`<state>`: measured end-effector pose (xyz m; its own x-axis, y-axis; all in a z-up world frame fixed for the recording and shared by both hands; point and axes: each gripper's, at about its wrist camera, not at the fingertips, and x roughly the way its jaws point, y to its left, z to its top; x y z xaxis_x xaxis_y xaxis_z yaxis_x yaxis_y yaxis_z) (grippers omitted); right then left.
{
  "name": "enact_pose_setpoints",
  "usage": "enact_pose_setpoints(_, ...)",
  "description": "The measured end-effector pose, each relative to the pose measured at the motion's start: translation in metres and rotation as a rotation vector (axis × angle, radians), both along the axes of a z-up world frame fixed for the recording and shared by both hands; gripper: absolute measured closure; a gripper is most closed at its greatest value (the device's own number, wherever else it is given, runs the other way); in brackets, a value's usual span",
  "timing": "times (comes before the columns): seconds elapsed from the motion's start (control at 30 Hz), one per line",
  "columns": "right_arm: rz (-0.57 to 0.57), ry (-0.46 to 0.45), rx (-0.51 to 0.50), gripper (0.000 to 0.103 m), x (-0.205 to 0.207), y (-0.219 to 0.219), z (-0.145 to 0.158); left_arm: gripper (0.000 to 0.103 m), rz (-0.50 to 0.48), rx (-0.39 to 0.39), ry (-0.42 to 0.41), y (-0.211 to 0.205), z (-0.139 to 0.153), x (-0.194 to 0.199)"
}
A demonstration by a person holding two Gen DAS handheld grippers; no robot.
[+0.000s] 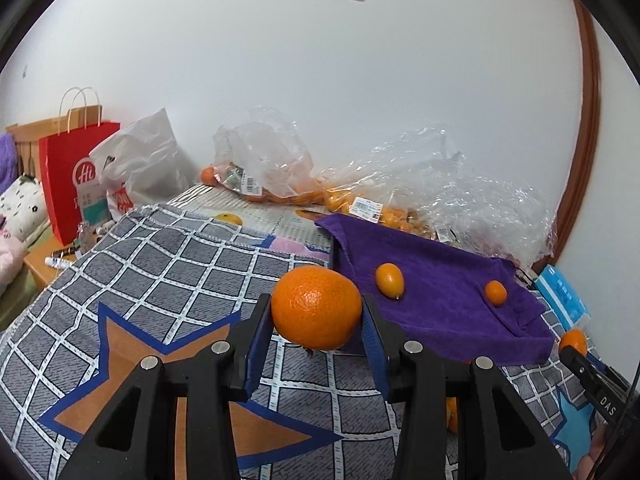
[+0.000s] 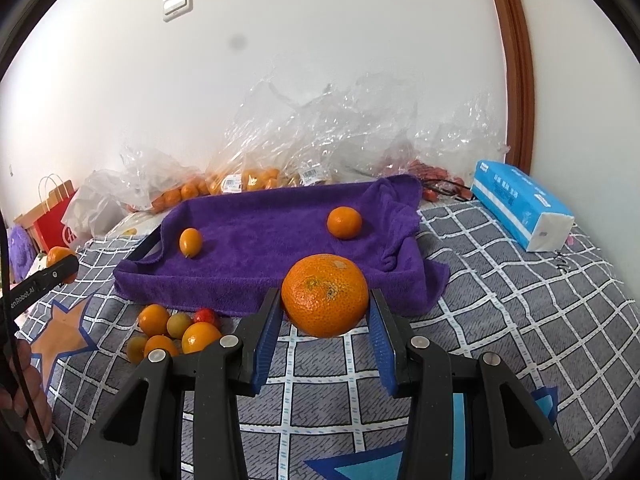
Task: Organize fruits
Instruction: 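Carry the held oranges in both tools over the purple towel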
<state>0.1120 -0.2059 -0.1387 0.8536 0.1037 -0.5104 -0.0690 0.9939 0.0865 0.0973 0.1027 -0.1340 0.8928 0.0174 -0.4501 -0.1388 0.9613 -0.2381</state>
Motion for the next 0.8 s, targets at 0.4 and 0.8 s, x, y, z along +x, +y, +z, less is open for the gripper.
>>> enact_pose_setpoints(0.4,0.059,-0.003,0.074,0.06,0.001,-0.006,0.029,0.062,0.013,-0.067,0.045,0.014,-0.001,0.007)
enact_pose_setpoints(0.8,0.082,-0.058,0.061,0.06,0.04,-0.012,0.062,0.062,-0.085,-0.084,0.105,0.003,0.041,0.035)
